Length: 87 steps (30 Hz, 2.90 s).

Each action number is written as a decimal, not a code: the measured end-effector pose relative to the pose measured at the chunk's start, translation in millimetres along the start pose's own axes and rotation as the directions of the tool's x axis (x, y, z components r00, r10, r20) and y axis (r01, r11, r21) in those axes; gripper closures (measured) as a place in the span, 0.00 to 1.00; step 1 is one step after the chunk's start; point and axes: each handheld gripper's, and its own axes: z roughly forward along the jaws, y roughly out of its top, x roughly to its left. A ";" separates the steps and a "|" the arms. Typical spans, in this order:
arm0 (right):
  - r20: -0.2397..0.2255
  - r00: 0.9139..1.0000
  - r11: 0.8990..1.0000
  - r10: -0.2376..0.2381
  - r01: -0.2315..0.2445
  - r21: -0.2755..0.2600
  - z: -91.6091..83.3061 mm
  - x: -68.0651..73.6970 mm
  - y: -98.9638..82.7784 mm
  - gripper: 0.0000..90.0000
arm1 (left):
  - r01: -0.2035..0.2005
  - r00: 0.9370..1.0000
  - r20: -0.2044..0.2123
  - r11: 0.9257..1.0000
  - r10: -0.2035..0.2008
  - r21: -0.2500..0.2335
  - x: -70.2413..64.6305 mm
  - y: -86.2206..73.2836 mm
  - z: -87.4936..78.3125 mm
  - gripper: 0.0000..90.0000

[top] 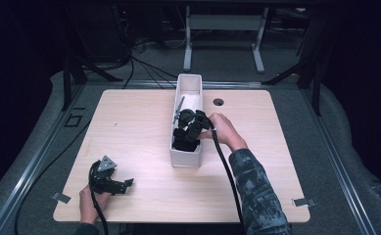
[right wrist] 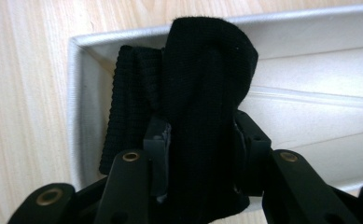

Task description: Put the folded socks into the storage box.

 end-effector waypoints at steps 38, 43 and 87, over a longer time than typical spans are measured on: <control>-0.055 0.997 0.998 0.060 -0.061 -0.027 1.6 7.9 -2.8 0.80 | 0.000 1.000 0.000 1.000 0.000 0.000 0.0 0.0 0.0 0.01; -0.036 0.996 0.995 0.078 -0.080 -0.055 -7.6 9.7 -4.3 0.75 | 0.000 1.000 0.000 1.000 0.000 0.000 0.0 0.0 0.0 0.01; 0.074 0.941 0.912 0.329 -0.297 -0.283 -85.0 40.5 -121.0 0.07 | 0.000 1.000 -0.001 1.000 0.000 0.000 -0.1 0.0 0.0 0.01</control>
